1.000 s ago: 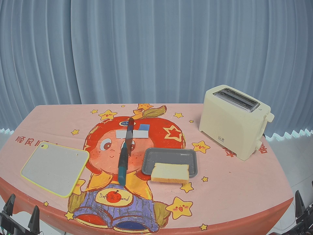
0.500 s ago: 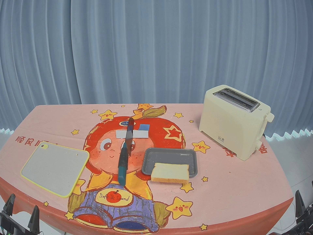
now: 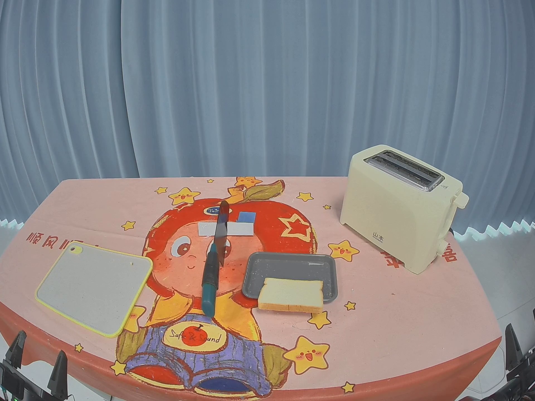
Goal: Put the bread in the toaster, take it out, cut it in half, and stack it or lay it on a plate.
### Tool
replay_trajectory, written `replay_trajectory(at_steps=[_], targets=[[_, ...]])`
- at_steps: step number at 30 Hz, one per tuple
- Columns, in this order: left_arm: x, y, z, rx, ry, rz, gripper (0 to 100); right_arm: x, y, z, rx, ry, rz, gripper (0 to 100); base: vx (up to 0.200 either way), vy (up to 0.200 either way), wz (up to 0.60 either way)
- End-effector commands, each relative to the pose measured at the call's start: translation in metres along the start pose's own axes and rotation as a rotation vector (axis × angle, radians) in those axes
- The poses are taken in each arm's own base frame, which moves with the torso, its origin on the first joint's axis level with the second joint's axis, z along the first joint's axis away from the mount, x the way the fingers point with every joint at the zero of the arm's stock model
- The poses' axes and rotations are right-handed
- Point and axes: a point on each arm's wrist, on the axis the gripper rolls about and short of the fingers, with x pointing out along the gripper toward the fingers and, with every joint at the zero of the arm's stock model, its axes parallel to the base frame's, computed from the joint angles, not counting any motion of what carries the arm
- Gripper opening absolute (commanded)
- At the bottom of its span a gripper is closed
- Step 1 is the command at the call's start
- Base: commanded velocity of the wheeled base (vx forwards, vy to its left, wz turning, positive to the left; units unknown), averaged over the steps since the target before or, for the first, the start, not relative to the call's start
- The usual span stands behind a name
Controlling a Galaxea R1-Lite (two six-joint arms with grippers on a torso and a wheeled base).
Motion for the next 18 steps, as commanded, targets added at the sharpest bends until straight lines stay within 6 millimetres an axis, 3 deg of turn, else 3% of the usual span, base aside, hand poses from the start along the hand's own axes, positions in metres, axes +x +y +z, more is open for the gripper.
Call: replay_trajectory(at_steps=[1,18], targets=[[0.0014,0.0000,-0.0048,0.000,0.019,0.001,100,0.0000,-0.0003,-0.0053,-0.003,0.002,-0.001,100,0.000,0.000,0.00],[0.0014,0.0000,-0.0048,0.000,0.019,0.001,100,-0.0001,-0.0005,-0.0045,0.002,-0.003,-0.013,100,0.000,0.000,0.00]])
